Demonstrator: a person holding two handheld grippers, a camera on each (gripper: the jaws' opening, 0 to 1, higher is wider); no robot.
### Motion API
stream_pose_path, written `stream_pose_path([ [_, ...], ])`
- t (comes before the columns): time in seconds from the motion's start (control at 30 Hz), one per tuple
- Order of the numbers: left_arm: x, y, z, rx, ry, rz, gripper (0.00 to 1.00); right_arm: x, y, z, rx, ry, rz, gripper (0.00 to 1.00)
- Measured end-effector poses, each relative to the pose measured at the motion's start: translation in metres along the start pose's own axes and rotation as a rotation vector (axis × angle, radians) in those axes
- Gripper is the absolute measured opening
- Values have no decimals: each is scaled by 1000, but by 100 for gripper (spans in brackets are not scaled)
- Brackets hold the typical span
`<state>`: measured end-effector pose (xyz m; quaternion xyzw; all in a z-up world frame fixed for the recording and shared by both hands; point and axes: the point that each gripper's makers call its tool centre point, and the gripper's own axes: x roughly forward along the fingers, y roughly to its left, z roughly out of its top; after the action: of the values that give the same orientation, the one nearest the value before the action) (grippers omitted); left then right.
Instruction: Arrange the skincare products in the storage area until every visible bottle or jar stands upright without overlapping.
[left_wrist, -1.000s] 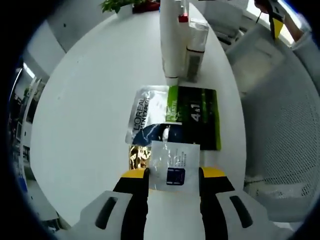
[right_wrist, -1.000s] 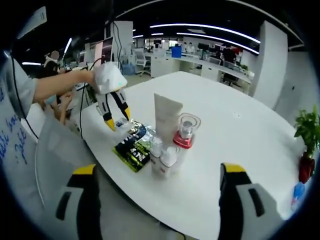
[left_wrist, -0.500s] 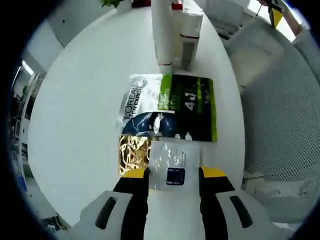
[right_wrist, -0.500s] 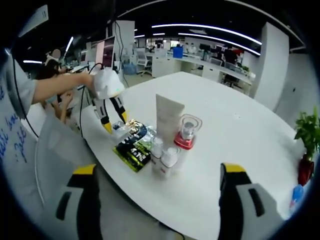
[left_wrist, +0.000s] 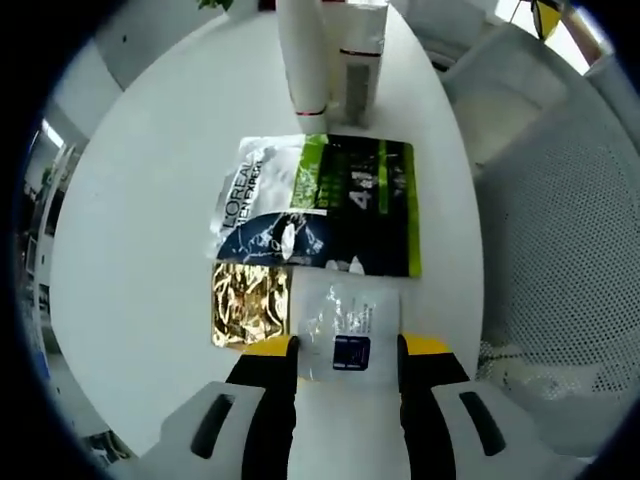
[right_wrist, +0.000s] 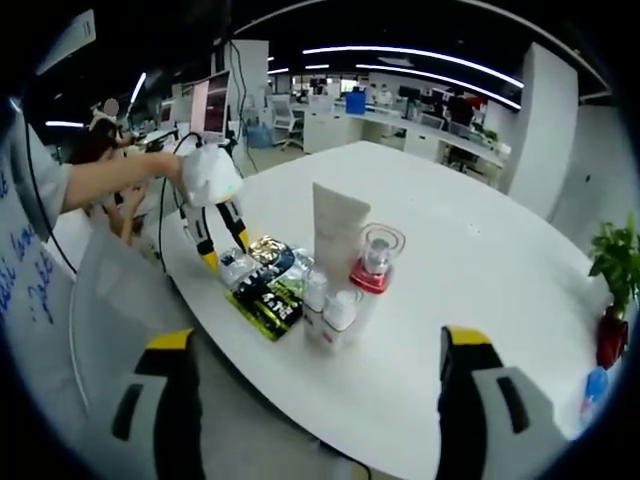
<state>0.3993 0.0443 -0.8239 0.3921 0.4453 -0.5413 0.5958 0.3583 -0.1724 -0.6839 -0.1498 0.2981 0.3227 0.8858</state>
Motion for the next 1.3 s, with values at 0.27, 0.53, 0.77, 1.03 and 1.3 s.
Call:
stream_pose_path([
  [0.27,5,-2,2,-6,-9,-2,37,0,-2,-3,0,9,2,100],
  [0.53,8,-3,4,-20,-24,4,37,-1,0,-3,3,9,0,100],
  [0.77,9,-4,7,-21,-34,24,37,1,2,-3,3,11,6,100],
  [1.03,10,-4,8,-18,-39,29,37,1,2,-5,0,21,6,100],
  [1.3,9,0,10,6,-38,58,42,0,4,-7,1,25,4,100],
])
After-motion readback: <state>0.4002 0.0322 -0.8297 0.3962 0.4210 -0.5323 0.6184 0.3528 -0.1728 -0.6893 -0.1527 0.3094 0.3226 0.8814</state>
